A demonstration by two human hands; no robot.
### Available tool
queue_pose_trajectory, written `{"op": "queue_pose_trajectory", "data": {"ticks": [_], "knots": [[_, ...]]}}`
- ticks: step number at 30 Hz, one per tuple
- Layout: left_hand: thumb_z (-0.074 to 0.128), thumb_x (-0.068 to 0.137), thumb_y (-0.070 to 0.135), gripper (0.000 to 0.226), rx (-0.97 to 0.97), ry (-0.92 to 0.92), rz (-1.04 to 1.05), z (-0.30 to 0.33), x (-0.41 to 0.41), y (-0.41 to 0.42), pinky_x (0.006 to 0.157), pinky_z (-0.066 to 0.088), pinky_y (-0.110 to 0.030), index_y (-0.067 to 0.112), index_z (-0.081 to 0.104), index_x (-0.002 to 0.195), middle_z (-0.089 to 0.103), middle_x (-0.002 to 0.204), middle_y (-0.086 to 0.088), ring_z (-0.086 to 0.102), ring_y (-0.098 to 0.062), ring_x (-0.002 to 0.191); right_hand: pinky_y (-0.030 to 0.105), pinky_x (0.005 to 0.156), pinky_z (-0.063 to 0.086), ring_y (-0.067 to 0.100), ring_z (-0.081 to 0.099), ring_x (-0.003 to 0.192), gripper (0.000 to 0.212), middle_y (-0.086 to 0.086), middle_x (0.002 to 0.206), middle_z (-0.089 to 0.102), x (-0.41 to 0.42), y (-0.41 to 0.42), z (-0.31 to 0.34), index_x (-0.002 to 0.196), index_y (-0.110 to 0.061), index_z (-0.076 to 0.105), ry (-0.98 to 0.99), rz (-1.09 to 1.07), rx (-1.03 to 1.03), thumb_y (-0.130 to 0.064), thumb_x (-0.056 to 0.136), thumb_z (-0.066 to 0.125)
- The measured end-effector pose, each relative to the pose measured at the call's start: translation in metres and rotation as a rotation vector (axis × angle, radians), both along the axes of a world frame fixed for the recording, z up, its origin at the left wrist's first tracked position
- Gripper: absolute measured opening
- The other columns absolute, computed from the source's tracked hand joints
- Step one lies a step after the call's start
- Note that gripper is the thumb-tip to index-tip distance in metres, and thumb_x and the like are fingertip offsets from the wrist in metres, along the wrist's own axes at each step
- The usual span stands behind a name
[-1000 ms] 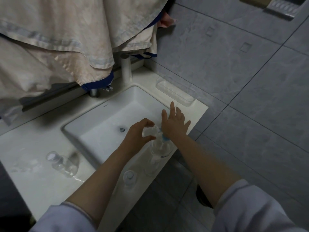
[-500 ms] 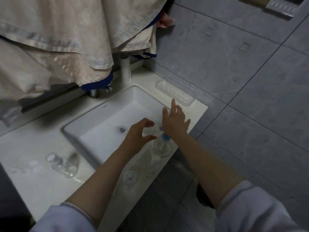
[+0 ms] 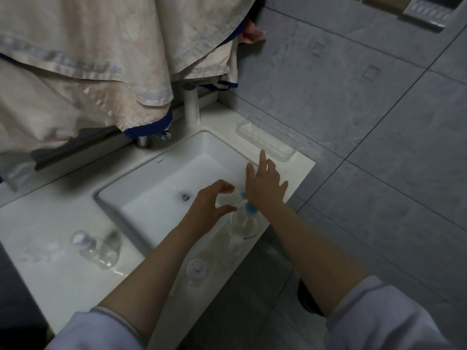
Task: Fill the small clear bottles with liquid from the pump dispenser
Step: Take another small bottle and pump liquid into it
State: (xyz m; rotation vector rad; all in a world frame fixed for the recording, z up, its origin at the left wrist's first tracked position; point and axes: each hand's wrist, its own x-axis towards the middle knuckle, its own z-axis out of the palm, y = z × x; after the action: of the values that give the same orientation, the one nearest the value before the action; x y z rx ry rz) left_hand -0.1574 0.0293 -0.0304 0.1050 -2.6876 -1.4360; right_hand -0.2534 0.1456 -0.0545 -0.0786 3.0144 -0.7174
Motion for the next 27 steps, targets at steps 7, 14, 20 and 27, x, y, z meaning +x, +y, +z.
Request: {"op": "queue_pose_trajectory", "data": {"ticks": [7, 14, 20, 27], "knots": [[0.071, 0.078, 0.013, 0.044, -0.015, -0.001, -0.018, 0.000, 0.001, -0.001, 0.101, 0.042, -0.035, 0.000, 0.055, 0.116, 0.061, 0.117, -0.015, 0.057, -0.025, 0.110, 0.059, 0.113, 0.000, 0.026, 0.015, 0.144, 0.058, 0.002, 0.159, 0.011, 0.003, 0.001, -0.006, 0.151, -0.031, -0.004, -0.039, -0.015, 0.035, -0.051, 0.099, 0.011], [0.066, 0.083, 0.013, 0.044, 0.020, -0.059, -0.005, 0.006, 0.001, 0.000, 0.103, 0.040, -0.029, 0.001, 0.051, 0.122, 0.057, 0.124, -0.013, 0.054, -0.023, 0.114, 0.058, 0.113, 0.005, 0.027, 0.021, 0.142, 0.059, 0.001, 0.158, 0.012, 0.000, -0.001, 0.001, 0.151, -0.031, -0.005, -0.016, -0.006, 0.016, -0.052, 0.099, 0.013], [0.060, 0.086, 0.008, 0.048, 0.076, -0.115, -0.019, 0.007, -0.001, 0.001, 0.106, 0.035, -0.028, -0.009, 0.043, 0.127, 0.051, 0.131, -0.021, 0.057, 0.001, 0.107, 0.060, 0.112, 0.004, 0.028, 0.021, 0.142, 0.058, 0.002, 0.158, 0.013, 0.001, 0.000, -0.002, 0.151, -0.031, -0.003, -0.034, -0.032, 0.021, -0.051, 0.099, 0.013], [0.067, 0.082, 0.010, 0.044, -0.005, -0.071, -0.023, 0.004, 0.002, 0.000, 0.104, 0.038, -0.028, -0.003, 0.052, 0.121, 0.057, 0.124, -0.015, 0.054, -0.024, 0.115, 0.059, 0.112, 0.006, 0.029, 0.023, 0.141, 0.059, 0.002, 0.158, 0.013, 0.002, -0.001, -0.006, 0.151, -0.031, -0.004, -0.025, -0.031, 0.019, -0.053, 0.098, 0.012]]}}
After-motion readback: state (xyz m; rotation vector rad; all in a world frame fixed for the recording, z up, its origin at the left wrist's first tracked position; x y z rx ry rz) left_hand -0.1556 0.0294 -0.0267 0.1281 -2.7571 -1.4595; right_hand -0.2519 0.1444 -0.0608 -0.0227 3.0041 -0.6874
